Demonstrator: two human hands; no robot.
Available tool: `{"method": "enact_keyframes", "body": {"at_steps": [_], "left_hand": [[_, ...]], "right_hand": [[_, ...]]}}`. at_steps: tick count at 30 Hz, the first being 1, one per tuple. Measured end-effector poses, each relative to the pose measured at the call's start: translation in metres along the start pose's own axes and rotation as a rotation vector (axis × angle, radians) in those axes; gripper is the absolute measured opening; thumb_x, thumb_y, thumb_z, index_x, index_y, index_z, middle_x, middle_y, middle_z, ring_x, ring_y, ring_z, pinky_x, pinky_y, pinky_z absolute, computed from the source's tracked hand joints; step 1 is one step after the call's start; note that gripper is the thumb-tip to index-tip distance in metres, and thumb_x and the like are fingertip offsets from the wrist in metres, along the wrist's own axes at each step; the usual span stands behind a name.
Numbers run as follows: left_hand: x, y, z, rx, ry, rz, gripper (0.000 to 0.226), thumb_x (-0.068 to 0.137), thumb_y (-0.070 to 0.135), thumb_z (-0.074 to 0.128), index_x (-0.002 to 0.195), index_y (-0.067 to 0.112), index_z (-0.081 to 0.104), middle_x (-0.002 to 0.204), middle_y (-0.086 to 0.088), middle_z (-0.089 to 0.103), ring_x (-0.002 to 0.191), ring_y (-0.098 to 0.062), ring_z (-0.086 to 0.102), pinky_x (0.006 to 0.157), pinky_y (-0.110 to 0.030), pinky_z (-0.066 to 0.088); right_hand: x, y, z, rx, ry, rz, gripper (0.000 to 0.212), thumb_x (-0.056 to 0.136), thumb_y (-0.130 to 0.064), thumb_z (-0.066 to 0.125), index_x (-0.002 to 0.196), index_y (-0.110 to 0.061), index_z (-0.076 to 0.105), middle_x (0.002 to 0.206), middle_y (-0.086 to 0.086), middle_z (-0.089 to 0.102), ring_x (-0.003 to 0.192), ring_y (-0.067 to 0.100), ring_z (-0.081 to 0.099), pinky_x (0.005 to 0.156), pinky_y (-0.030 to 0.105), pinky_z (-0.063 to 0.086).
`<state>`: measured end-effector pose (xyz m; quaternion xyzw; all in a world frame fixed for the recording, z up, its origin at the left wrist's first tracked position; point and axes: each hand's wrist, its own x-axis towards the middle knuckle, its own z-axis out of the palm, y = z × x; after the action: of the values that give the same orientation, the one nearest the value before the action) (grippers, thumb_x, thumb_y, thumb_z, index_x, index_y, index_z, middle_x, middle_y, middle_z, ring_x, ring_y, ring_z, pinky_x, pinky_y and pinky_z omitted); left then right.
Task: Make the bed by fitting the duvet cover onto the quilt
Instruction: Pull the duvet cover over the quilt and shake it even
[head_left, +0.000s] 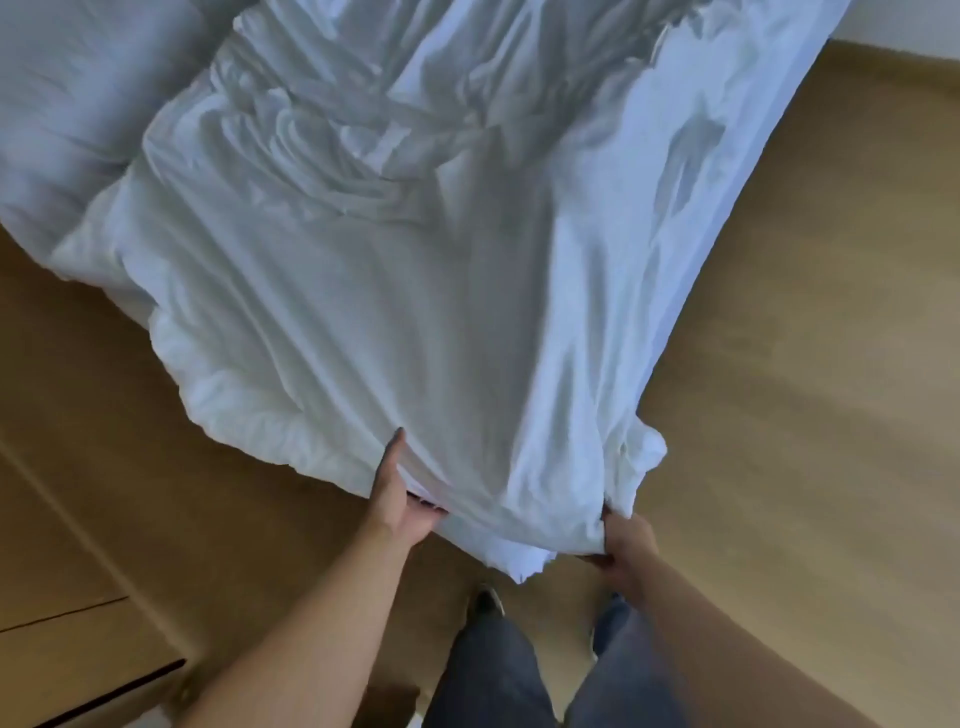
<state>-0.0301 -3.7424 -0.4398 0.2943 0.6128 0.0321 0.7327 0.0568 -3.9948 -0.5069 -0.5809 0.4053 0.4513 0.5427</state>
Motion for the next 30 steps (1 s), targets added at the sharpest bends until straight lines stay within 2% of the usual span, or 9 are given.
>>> {"method": "enact_keyframes", "body": {"at_steps": [4,7,9,11,14,17,21,24,30], "left_hand": [[0.056,0.056,-0.039,-0.004,0.069,0.025,0.044,0.092,0.054,0.065,0.123,0.022,0.066,0.123,-0.015,0.07,0.111,-0.038,0.065,0.099,-0.058,0.05],[0.078,0.068,-0.066,0.049,0.007,0.001,0.027,0.099,0.034,0.061,0.122,0.021,0.067,0.12,-0.013,0.072,0.103,-0.032,0.069,0.082,-0.047,0.057],[0.074,0.062,-0.095,0.095,-0.079,-0.054,0.03,0.1,0.029,0.061,0.128,0.019,0.064,0.117,-0.011,0.074,0.105,-0.033,0.07,0.088,-0.049,0.058],[0.069,0.06,-0.129,0.138,-0.164,-0.145,0.035,0.098,0.024,0.064,0.131,0.014,0.061,0.116,-0.012,0.074,0.107,-0.033,0.07,0.092,-0.047,0.057],[0.074,0.078,-0.162,0.204,-0.216,-0.203,0.045,0.089,0.018,0.073,0.132,0.01,0.059,0.118,-0.014,0.071,0.112,-0.032,0.064,0.094,-0.046,0.054],[0.082,0.111,-0.171,0.16,-0.258,-0.239,0.054,0.083,0.045,0.077,0.126,0.015,0.065,0.115,-0.012,0.074,0.111,-0.03,0.065,0.09,-0.044,0.055],[0.111,0.174,-0.189,0.159,0.001,-0.183,0.095,0.066,0.071,0.079,0.139,0.018,0.049,0.128,-0.008,0.056,0.132,-0.037,0.046,0.112,-0.057,0.037],[0.145,0.228,-0.212,0.163,0.101,-0.1,0.119,0.057,0.066,0.088,0.153,0.026,0.032,0.141,-0.011,0.056,0.126,-0.039,0.055,0.107,-0.062,0.043],[0.216,0.312,-0.251,0.192,0.11,-0.05,0.13,0.047,0.058,0.096,0.154,0.033,0.029,0.146,-0.012,0.052,0.131,-0.041,0.052,0.106,-0.069,0.039]], "right_hand": [[0.008,0.019,0.031,0.172,-0.084,0.003,0.012,0.089,-0.009,0.063,0.099,-0.009,0.068,0.076,0.007,0.068,0.052,0.018,0.062,0.049,0.029,0.049],[0.007,0.044,0.051,0.403,-0.108,0.059,0.025,0.092,-0.008,0.06,0.116,-0.012,0.065,0.108,0.011,0.067,0.089,0.029,0.065,0.068,0.051,0.059],[-0.003,0.063,0.079,0.528,-0.063,0.134,0.041,0.098,-0.034,0.058,0.135,-0.018,0.052,0.122,0.011,0.058,0.104,0.032,0.057,0.079,0.067,0.054],[-0.021,0.081,0.128,0.738,-0.154,0.155,0.075,0.083,-0.061,0.069,0.14,-0.018,0.045,0.134,0.016,0.052,0.122,0.041,0.052,0.094,0.074,0.043],[-0.05,0.091,0.221,0.818,-0.33,0.142,0.103,0.054,-0.068,0.084,0.131,-0.008,0.051,0.132,0.022,0.056,0.125,0.047,0.053,0.099,0.069,0.043],[-0.062,0.093,0.299,0.536,-0.164,0.058,0.065,0.071,-0.054,0.081,0.117,-0.011,0.062,0.106,0.014,0.072,0.092,0.033,0.072,0.065,0.041,0.061],[-0.03,0.086,0.34,0.663,-0.012,0.016,0.034,0.098,-0.019,0.063,0.13,-0.011,0.055,0.124,0.013,0.063,0.108,0.034,0.063,0.08,0.051,0.055],[-0.015,0.119,0.327,0.612,0.049,0.008,0.012,0.101,-0.017,0.058,0.107,-0.007,0.059,0.111,0.013,0.063,0.086,0.026,0.063,0.063,0.039,0.058],[-0.01,0.17,0.361,0.138,0.569,0.143,0.057,0.096,-0.029,0.057,0.143,-0.001,0.042,0.142,0.021,0.049,0.127,0.041,0.05,0.096,0.045,0.043]]}}
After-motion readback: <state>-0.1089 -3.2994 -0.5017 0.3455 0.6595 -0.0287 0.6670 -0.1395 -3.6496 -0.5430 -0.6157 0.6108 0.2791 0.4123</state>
